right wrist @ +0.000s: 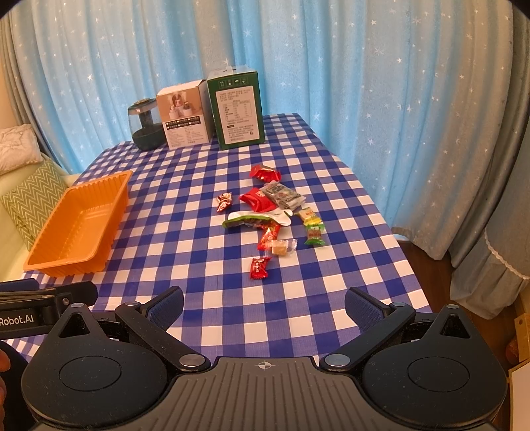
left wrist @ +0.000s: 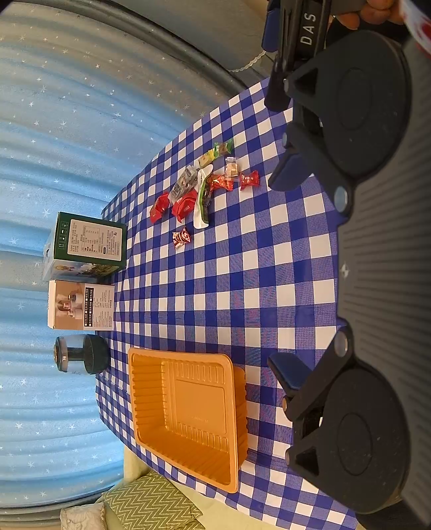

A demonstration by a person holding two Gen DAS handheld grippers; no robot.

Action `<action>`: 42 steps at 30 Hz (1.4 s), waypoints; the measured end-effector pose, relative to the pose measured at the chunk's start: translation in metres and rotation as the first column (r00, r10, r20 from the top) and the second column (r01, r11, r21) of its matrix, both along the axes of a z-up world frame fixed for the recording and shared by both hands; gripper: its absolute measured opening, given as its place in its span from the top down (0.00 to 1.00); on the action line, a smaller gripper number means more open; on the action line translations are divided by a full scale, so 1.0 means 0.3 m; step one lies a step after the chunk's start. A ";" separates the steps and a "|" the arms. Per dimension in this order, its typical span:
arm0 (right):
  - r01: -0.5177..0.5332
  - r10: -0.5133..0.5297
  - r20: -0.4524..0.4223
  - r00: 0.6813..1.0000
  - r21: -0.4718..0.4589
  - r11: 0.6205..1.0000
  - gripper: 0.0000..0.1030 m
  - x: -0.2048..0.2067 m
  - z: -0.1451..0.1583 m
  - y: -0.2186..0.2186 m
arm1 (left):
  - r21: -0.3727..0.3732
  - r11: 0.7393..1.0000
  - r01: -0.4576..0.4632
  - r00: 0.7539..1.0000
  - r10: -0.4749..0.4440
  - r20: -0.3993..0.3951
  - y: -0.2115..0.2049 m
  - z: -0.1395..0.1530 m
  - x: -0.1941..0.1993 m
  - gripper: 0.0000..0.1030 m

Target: Organize snacks

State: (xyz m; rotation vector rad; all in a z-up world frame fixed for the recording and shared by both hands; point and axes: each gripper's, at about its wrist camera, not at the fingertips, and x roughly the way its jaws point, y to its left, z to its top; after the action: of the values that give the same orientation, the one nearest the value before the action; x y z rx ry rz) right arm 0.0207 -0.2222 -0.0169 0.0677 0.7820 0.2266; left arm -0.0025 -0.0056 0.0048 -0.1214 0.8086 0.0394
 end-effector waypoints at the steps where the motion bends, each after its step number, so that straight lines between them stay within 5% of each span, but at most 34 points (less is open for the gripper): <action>1: 0.000 0.000 -0.001 1.000 0.000 1.000 0.00 0.002 0.000 0.000 | 0.000 1.000 0.001 1.000 -0.001 0.000 0.000 0.000 0.000 0.00; 28: 0.002 -0.002 -0.005 1.000 0.001 1.000 0.00 0.005 -0.001 -0.003 | -0.003 1.000 0.003 1.000 -0.003 -0.001 -0.012 0.000 -0.001 0.00; 42: 0.101 -0.102 0.009 0.995 0.023 0.995 0.01 0.058 -0.083 -0.084 | -0.027 0.999 0.039 0.999 -0.039 -0.024 -0.032 -0.090 0.080 0.00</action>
State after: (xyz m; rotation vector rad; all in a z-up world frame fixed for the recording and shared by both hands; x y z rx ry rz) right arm 0.0380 -0.2473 -0.0420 0.1270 0.7635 0.1391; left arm 0.0216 -0.0152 -0.0221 -0.1304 0.8363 -0.0068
